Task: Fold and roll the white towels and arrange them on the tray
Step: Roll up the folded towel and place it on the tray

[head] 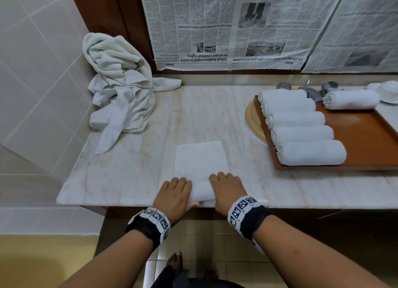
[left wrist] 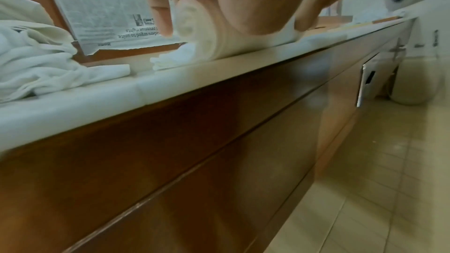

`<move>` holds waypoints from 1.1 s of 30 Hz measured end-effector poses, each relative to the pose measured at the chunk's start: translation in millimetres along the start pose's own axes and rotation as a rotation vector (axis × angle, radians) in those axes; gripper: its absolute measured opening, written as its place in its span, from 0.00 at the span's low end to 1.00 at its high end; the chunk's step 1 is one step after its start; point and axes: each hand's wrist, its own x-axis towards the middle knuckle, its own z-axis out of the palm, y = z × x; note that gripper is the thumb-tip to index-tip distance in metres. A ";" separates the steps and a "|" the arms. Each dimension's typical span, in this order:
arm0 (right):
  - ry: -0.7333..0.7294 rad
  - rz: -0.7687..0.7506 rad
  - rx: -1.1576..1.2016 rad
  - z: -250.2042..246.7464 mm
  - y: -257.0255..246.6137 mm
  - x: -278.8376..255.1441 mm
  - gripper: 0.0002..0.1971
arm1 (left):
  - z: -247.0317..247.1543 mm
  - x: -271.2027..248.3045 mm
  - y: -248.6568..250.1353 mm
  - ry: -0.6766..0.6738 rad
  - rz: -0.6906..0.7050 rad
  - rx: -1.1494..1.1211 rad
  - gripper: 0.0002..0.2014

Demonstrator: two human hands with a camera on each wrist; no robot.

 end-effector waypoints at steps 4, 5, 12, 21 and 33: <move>0.056 0.055 -0.001 7.0 -7.7 -11.0 0.37 | -4.3 10.2 -7.6 -0.125 -0.073 -0.088 0.36; 0.063 0.081 -0.027 10.9 -12.5 -16.9 0.42 | -6.9 14.6 -9.4 -0.175 -0.081 -0.144 0.42; 0.120 0.092 -0.046 37.9 -18.3 -36.5 0.52 | -21.7 29.3 -23.3 -0.471 -0.155 -0.471 0.52; 0.094 0.044 -0.069 4.0 -2.5 -19.4 0.27 | -23.1 12.7 19.6 -0.158 0.021 0.043 0.47; 0.041 -0.016 0.035 -2.2 7.6 -17.3 0.25 | -9.3 21.3 15.6 -0.130 -0.188 -0.106 0.38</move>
